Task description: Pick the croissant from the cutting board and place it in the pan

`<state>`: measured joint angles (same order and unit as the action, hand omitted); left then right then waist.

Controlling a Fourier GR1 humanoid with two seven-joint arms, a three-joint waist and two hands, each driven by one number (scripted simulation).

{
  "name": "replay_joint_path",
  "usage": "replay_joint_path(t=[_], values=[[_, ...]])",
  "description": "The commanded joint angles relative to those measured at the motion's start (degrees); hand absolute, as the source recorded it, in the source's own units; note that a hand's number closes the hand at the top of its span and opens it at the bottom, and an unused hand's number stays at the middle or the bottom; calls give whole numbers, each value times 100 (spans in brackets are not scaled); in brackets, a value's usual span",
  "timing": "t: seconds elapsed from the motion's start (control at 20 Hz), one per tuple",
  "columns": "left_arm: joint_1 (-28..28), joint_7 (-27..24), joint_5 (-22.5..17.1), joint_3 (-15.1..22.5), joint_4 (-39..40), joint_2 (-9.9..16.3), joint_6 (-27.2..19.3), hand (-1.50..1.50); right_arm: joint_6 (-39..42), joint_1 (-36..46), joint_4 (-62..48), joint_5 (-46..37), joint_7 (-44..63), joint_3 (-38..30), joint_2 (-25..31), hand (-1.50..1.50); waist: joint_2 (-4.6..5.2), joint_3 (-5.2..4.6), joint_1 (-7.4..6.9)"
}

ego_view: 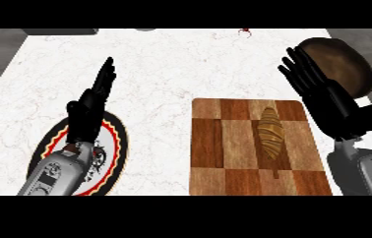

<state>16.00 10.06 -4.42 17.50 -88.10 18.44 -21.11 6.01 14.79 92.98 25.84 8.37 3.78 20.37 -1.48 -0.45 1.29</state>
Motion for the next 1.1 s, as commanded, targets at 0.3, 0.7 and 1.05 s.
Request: replay_joint_path(t=[0.3,0.7,1.05], values=[[-85,-601,-724,-968,398,207,536,0,2726,-456,-1866,-686,-1854,108,1045,150,231,56,-204],[-453,-852,-784,-1134,478,272,685,0,990,-1431,-1703,-2292,-4714,-1256,1688,-150,158,54,-22],[-471,-760,-849,-1254,441,264,786,0,1935,-1199,-1000,-2638,-3822,-1396,3354,-150,132,31,-58]])
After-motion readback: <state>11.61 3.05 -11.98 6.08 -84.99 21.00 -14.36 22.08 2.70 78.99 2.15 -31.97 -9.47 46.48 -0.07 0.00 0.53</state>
